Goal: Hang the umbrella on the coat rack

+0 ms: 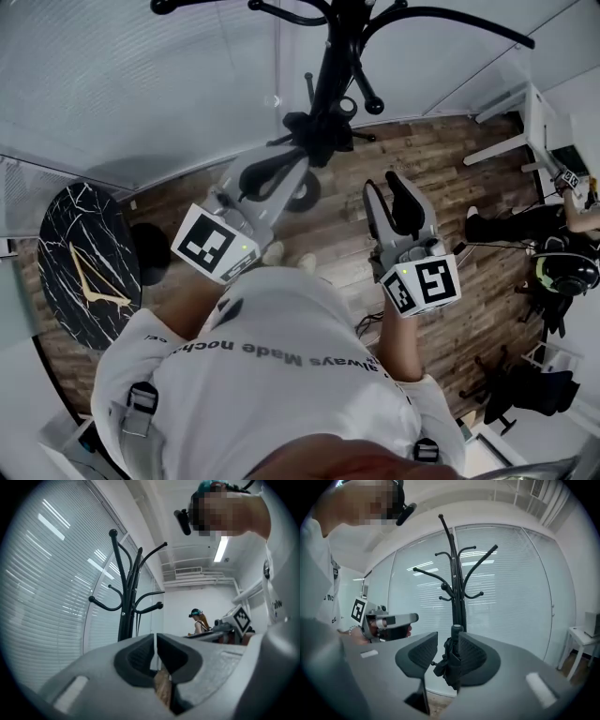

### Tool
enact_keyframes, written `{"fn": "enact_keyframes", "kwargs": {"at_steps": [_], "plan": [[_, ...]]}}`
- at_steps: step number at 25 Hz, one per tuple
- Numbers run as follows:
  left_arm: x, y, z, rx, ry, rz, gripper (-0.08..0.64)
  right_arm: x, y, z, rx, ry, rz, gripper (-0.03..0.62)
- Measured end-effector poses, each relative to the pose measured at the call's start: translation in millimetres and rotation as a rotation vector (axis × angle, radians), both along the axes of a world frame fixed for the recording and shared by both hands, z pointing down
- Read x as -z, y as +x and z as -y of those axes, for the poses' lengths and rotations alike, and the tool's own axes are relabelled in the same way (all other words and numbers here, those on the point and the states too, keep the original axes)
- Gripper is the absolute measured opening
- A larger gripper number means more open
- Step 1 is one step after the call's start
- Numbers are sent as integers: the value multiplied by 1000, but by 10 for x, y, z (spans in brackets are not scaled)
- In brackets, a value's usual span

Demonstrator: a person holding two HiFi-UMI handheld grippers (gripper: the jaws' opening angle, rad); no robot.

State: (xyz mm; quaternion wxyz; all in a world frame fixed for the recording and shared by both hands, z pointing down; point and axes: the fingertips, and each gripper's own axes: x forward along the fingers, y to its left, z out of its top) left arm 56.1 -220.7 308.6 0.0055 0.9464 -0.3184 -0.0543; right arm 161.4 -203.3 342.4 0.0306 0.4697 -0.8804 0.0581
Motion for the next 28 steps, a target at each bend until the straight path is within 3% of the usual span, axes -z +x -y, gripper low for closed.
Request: {"fn": "enact_keyframes", "kwargs": {"at_steps": [10,28], "plan": [[-24,37,-253,7,-17,-14,12,171,36,-338,-54,26,-6,69],[-14,13,-261,5,-12,-34,5,204,-52,-351,-53,41,-12,44]]}}
